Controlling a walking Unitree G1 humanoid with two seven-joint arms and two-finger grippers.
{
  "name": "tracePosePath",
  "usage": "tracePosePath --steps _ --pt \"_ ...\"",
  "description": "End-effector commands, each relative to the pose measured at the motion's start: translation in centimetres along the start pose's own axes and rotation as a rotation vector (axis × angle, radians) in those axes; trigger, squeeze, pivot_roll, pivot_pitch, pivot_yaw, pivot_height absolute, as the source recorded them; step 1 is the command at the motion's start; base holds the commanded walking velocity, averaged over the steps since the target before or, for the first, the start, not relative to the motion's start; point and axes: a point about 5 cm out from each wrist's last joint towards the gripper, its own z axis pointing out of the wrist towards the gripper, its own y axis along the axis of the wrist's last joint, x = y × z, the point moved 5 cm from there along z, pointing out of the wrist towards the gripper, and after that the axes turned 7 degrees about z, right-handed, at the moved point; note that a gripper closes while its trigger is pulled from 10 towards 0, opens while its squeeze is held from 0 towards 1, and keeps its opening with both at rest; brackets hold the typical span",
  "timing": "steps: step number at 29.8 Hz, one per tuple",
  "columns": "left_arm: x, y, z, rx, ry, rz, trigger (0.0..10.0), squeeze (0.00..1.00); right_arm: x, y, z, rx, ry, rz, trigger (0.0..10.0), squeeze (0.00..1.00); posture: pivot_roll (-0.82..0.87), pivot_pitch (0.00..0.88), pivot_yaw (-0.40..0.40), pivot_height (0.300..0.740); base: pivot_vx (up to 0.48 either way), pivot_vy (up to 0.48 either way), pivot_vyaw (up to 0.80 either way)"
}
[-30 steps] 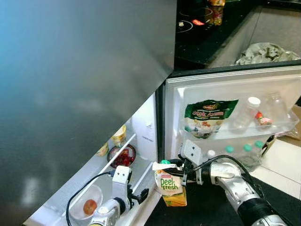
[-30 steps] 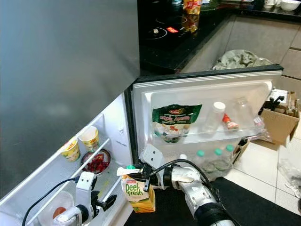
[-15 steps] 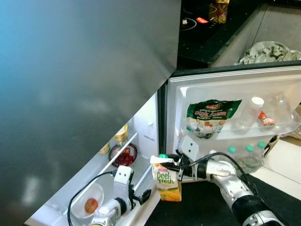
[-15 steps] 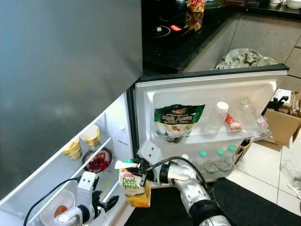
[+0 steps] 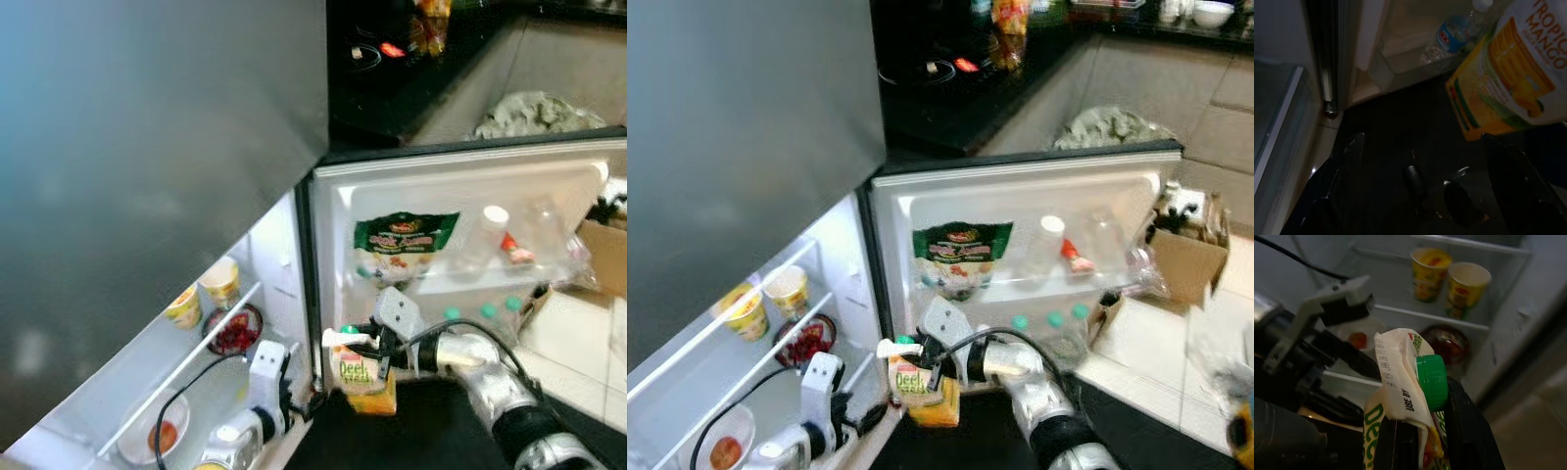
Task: Restocking fridge
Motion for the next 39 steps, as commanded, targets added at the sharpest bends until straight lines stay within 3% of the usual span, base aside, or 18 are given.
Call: tracePosePath --steps 1,12,19,26,30,33,39 --pt "-0.4 -0.1 0.1 -0.002 -0.012 0.003 10.0 0.0 0.0 0.7 0.0 -0.033 0.003 -0.019 10.0 0.0 -0.03 0.005 0.014 0.74 0.0 -0.465 0.0" --pt "-0.1 0.0 0.0 -0.006 0.004 -0.008 10.0 0.0 0.1 1.2 -0.1 -0.05 0.018 -0.037 10.0 0.0 -0.03 0.019 0.014 0.74 0.0 -0.461 0.23" --pt "0.4 -0.3 -0.2 0.007 0.033 -0.022 10.0 0.0 0.3 0.9 -0.2 -0.037 0.028 -0.054 10.0 0.0 -0.03 0.002 0.01 0.74 0.0 0.0 0.8" --pt "2.0 -3.9 -2.3 0.135 0.128 -0.056 10.0 0.0 0.5 0.1 0.0 -0.01 0.027 -0.058 10.0 0.0 -0.02 0.0 0.008 0.74 0.0 0.0 0.31" --pt "2.3 -6.5 -3.8 0.213 0.168 -0.089 10.0 0.0 0.5 0.0 0.0 -0.009 0.023 -0.062 10.0 0.0 -0.02 0.0 0.011 0.74 0.0 0.0 0.0" --pt "2.4 -7.1 -4.2 0.23 0.179 -0.099 10.0 0.0 0.5 0.0 0.0 -0.008 0.022 -0.063 10.0 0.0 -0.02 0.0 0.011 0.74 0.0 0.0 0.0" --pt "2.6 -10.8 -6.9 0.338 0.253 -0.17 10.0 0.0 0.0 -0.4 0.1 0.015 -0.017 -0.073 10.0 0.0 -0.01 0.0 0.017 0.74 0.0 0.0 0.0"
